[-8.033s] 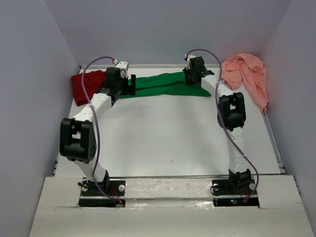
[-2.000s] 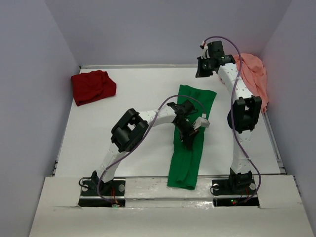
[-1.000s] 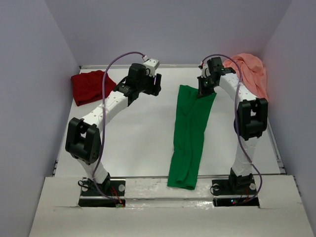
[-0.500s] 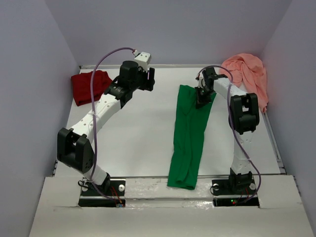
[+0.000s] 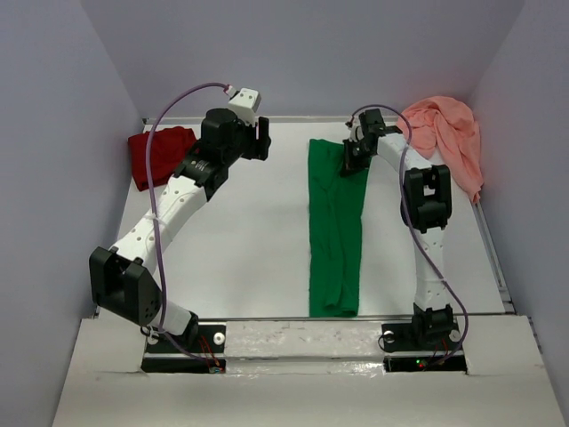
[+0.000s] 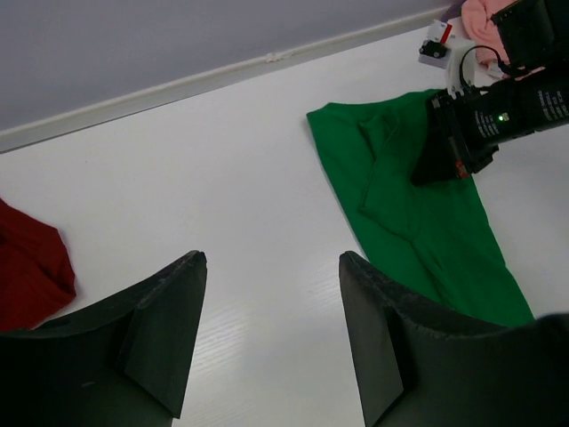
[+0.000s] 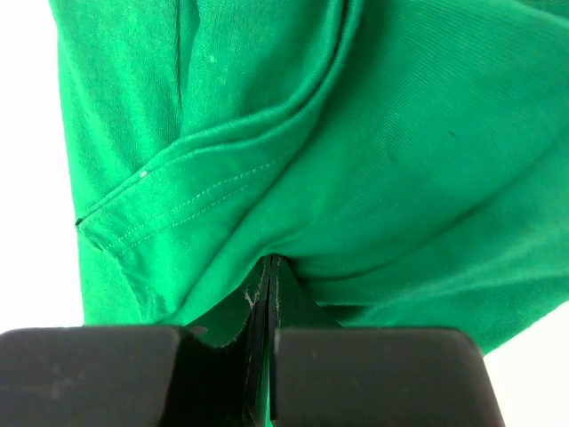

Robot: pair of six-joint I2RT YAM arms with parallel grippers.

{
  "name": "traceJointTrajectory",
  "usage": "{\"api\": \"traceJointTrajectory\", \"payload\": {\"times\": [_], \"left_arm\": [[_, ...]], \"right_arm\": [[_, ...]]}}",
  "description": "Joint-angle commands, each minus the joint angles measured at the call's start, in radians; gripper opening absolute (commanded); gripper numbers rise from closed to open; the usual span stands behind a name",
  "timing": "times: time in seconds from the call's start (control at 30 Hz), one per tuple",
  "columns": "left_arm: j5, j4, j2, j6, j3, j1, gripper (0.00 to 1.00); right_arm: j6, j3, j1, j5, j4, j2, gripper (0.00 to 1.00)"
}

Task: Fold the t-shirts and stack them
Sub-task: Rotate the tshirt 90 degrees

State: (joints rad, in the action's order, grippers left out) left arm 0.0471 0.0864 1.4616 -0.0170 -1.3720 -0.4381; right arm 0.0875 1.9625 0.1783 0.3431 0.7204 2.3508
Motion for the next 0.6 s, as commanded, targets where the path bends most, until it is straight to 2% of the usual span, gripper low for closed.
{"api": "traceJointTrajectory", "payload": {"times": [0.0, 0.27, 0.37, 0.47, 0.5, 0.57], "left_arm": [[-0.012, -0.045, -0.047, -0.003, 0.010, 0.010, 0.71], [-0.007, -0.073, -0.047, -0.015, 0.037, 0.024, 0.71], [0.010, -0.080, -0.041, -0.020, 0.048, 0.024, 0.71], [0.023, -0.080, -0.032, -0.029, 0.057, 0.025, 0.71], [0.045, -0.080, -0.030, -0.029, 0.063, 0.025, 0.71], [0.060, -0.080, -0.024, -0.035, 0.063, 0.024, 0.72]], "right_arm": [[0.011, 0.226, 0.024, 0.037, -0.067, 0.111, 0.00], [0.023, 0.600, 0.110, 0.105, -0.087, 0.269, 0.00], [0.027, 0.657, 0.133, 0.047, -0.105, 0.294, 0.00], [0.026, 0.627, 0.133, 0.024, -0.113, 0.275, 0.00], [0.006, 0.598, 0.133, 0.025, -0.113, 0.230, 0.12], [-0.012, 0.509, 0.133, 0.031, -0.119, 0.158, 0.25]]}}
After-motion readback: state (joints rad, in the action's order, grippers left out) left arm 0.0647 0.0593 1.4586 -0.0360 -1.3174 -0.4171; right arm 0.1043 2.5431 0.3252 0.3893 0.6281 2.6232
